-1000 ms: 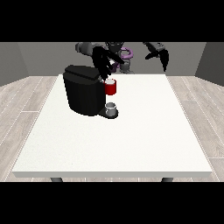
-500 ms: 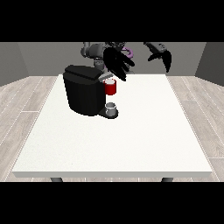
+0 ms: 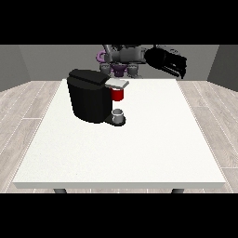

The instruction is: Insert the coffee pod into the coffee machine and close the lid

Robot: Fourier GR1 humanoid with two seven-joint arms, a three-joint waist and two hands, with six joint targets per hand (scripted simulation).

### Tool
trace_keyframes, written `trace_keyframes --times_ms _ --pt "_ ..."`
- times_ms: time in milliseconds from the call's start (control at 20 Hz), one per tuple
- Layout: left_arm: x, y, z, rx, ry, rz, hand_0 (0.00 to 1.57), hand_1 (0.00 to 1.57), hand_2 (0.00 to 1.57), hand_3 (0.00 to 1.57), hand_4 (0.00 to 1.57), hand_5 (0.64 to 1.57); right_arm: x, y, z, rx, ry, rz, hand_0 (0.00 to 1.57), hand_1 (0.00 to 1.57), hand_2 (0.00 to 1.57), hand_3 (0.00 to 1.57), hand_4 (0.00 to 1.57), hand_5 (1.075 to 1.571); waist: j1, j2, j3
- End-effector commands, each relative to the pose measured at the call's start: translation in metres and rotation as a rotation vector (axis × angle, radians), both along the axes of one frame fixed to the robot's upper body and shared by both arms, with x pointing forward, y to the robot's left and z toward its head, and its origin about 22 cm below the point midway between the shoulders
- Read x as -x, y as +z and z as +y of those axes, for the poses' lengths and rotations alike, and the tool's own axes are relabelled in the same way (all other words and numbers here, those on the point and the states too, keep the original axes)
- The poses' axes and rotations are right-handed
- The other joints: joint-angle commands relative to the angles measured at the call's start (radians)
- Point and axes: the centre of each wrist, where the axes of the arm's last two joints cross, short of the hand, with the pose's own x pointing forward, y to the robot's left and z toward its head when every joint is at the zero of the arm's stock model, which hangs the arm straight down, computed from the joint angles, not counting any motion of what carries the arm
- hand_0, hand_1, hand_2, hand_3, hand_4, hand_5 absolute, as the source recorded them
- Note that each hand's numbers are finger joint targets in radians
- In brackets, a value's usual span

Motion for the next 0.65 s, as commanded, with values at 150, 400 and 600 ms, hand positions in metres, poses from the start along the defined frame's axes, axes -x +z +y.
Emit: trace_keyframes --times_ms 150,400,600 --pt "0.004 -0.009 0.011 0.01 0.03 0.021 0.0 0.0 0.0 0.0 0.32 1.571 -0.007 -0.03 0.046 0.006 0.125 -0.034 0.0 0.0 0.0 0.0 0.0 1.571 -0.055 -0.037 -0.0038" --pt "0.015 -0.045 0.032 0.048 0.102 0.128 0.0 0.0 0.0 0.0 0.27 1.571 0.005 -0.067 0.083 0.0 0.282 -0.046 0.0 0.0 0.0 0.0 0.22 1.571 -0.155 -0.139 -0.0038" --pt "0.019 -0.06 0.049 0.052 0.174 0.177 0.0 0.0 0.0 0.0 0.27 1.571 0.02 -0.117 0.113 -0.048 0.365 0.006 0.0 0.0 0.0 0.0 0.26 1.571 -0.214 -0.187 -0.0036"
